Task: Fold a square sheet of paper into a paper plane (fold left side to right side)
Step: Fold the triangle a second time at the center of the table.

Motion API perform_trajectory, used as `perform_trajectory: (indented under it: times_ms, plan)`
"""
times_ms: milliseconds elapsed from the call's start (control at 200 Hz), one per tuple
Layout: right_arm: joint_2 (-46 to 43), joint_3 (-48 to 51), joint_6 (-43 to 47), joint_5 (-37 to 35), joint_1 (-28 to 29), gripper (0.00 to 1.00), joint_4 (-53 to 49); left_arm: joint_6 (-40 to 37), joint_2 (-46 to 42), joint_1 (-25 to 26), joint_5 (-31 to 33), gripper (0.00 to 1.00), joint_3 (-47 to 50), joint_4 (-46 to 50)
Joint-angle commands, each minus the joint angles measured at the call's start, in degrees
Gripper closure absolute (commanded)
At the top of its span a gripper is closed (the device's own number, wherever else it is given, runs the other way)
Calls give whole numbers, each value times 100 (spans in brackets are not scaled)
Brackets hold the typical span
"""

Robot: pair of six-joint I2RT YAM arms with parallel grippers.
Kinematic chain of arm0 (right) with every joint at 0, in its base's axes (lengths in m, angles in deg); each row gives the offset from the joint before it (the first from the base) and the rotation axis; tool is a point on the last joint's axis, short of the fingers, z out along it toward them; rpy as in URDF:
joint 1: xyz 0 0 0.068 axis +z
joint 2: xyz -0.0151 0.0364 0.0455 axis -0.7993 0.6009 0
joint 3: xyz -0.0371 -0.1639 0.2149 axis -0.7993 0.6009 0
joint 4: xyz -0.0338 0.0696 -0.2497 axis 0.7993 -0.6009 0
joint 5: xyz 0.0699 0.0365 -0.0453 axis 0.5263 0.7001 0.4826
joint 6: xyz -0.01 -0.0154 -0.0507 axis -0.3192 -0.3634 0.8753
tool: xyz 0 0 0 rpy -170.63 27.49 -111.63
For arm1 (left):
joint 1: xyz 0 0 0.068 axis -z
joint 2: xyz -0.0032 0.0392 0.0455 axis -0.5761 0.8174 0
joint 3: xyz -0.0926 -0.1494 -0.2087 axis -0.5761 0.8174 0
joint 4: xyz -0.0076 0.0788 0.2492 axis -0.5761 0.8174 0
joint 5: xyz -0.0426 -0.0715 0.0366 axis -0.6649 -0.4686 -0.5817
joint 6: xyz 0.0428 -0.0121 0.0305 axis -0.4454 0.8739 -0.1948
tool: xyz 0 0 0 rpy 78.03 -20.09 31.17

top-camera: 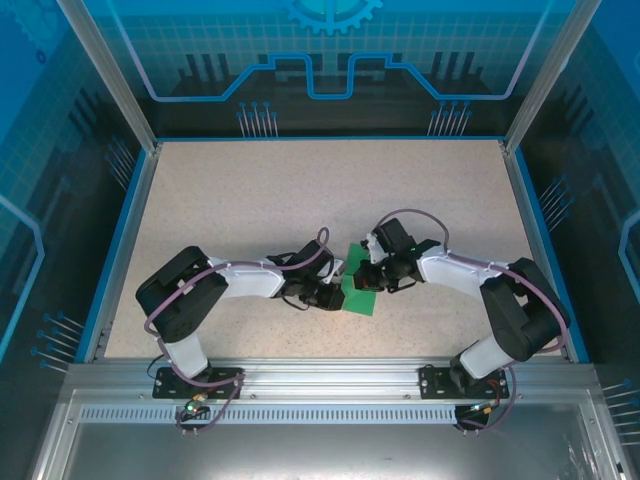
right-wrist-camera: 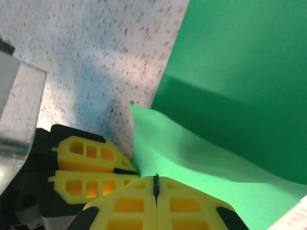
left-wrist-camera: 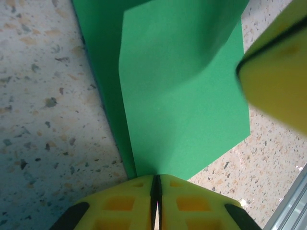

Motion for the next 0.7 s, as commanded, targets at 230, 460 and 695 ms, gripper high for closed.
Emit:
perform_trajectory:
  times_ms: [230, 460, 695]
  plan:
    - [719, -411, 89, 191, 322, 96, -179, -87, 340, -24, 399, 88, 134, 256]
    - [894, -468, 242, 3, 358, 96, -450, -49, 398, -28, 481, 88, 110, 338]
    - [909, -328, 429, -231, 325, 96, -705, -40, 464, -22, 554, 89, 79, 421]
